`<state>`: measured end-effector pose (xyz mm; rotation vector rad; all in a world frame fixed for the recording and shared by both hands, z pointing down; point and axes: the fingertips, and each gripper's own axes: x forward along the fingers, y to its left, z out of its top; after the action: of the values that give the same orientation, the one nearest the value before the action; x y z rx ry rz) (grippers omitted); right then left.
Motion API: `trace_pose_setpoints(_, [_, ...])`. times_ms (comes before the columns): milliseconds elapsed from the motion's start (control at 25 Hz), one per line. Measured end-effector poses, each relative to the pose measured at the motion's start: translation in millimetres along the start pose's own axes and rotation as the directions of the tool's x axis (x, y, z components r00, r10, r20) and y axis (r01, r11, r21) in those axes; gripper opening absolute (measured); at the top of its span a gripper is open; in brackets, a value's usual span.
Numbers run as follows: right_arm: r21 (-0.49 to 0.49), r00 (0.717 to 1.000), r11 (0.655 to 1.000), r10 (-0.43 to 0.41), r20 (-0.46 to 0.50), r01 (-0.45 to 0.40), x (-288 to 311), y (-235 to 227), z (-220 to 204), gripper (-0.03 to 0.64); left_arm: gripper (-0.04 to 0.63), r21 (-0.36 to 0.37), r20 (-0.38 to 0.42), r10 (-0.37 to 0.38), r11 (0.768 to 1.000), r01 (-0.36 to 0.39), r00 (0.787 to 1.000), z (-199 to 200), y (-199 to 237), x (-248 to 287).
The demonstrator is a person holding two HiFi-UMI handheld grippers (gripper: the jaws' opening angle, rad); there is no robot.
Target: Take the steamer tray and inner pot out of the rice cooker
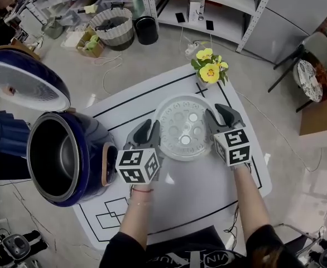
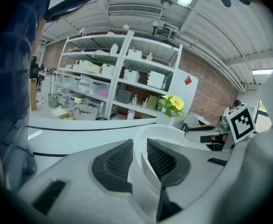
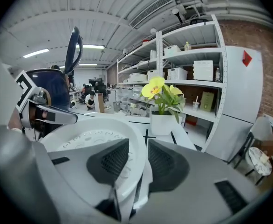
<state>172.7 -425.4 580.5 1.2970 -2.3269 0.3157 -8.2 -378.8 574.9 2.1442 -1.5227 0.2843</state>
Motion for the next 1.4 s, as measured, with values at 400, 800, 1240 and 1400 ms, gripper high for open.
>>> trace_pose_setpoints(400, [-0.007,0.994,0.999,0.035,0.100,-0.035,-39,21,42,0.123,0.069,0.014,0.103,-0.008,1.000,0.007,0.995,30,-13,-37])
trace_pose_setpoints(800, [-0.021,0.961,0.988,0.156,0.229,-0.155,-82,75,106,0.123,0.071,0.071,0.226,-0.032,0.997,0.016,0.974,78,-41,-95])
trace_pose_setpoints(1240, [-0.088,0.902,0.951,0.310,0.300,-0.298,-106,150,159,0.123,0.071,0.058,0.345,-0.021,0.998,0.001,0.938,109,-45,-176])
trace_pose_setpoints(1400, [-0.129,0.874,0.930,0.369,0.315,-0.345,-108,181,178,0.123,0.071,0.048,0.384,0.016,0.998,-0.037,0.923,119,-35,-211])
